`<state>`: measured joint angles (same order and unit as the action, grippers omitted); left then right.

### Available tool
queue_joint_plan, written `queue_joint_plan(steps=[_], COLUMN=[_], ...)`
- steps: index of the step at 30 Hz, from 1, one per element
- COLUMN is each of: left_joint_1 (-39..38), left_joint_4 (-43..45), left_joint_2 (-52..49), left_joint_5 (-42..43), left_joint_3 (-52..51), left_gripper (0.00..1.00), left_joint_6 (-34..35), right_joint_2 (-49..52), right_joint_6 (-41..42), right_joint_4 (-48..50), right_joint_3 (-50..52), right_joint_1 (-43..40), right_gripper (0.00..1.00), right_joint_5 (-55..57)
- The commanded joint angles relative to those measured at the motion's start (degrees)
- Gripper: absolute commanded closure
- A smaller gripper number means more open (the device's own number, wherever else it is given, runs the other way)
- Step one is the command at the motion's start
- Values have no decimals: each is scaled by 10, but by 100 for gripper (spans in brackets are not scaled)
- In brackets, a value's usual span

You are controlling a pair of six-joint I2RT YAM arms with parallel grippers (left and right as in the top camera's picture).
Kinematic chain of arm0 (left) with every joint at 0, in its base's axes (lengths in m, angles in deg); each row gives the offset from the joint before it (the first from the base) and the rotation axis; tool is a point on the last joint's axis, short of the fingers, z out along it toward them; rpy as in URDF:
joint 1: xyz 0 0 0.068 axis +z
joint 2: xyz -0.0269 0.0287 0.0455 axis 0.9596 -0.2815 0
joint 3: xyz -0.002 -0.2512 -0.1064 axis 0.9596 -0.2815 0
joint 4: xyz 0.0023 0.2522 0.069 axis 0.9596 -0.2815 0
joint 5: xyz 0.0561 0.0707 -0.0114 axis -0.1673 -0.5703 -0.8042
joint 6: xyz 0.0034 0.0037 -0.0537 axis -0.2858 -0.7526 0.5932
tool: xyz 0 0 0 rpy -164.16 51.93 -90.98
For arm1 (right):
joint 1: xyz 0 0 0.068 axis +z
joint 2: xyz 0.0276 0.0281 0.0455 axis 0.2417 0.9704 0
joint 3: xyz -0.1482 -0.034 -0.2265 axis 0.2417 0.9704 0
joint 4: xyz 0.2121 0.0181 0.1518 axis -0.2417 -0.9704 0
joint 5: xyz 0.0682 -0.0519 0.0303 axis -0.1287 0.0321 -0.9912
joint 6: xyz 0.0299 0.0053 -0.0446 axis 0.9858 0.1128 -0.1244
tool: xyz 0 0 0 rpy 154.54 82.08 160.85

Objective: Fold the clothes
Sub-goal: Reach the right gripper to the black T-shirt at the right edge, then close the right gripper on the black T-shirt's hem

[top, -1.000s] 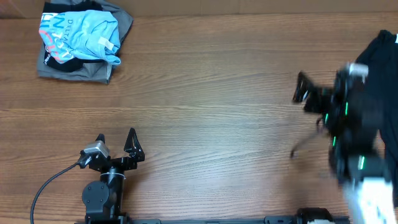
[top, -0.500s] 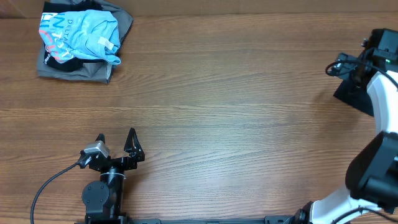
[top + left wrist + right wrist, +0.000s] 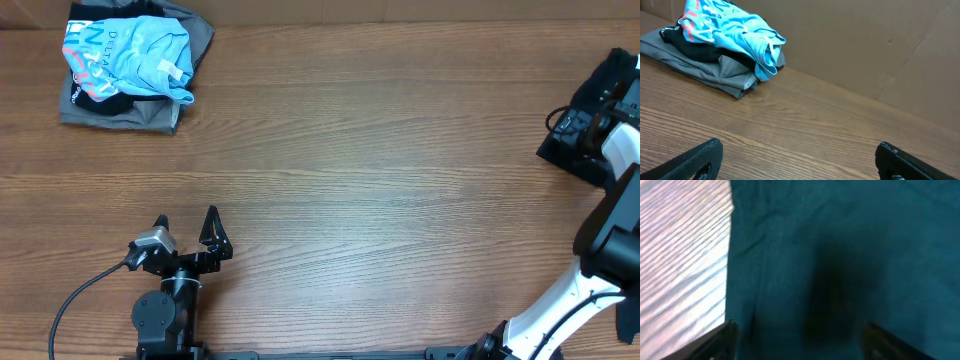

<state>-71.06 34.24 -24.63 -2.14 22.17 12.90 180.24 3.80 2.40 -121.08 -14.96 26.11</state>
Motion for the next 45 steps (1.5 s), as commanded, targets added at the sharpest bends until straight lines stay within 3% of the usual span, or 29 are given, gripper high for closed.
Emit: queue_joint_plan(steps=[1,18,23,45], left_joint_1=[-4,-4,-4,-4], left_joint_4=[-1,-1,-1,-1], left_joint_2=[6,6,6,6], left_joint_5=[-2,-2,-2,-2], left_joint_3=[-2,-2,-2,-2], left_gripper=[0,0,0,0], left_joint_6=[-9,-9,-9,-9], right_joint_2=[4,22,22,23], right_joint_6=[-1,-1,-1,-1], right_joint_4=[20,8,3,-5], right_joint_3=[-15,-13,-13,-10], right_joint_1=[0,0,0,24], right_gripper=[25,30,39,38], right_joint_5=[-24,-24,-24,33])
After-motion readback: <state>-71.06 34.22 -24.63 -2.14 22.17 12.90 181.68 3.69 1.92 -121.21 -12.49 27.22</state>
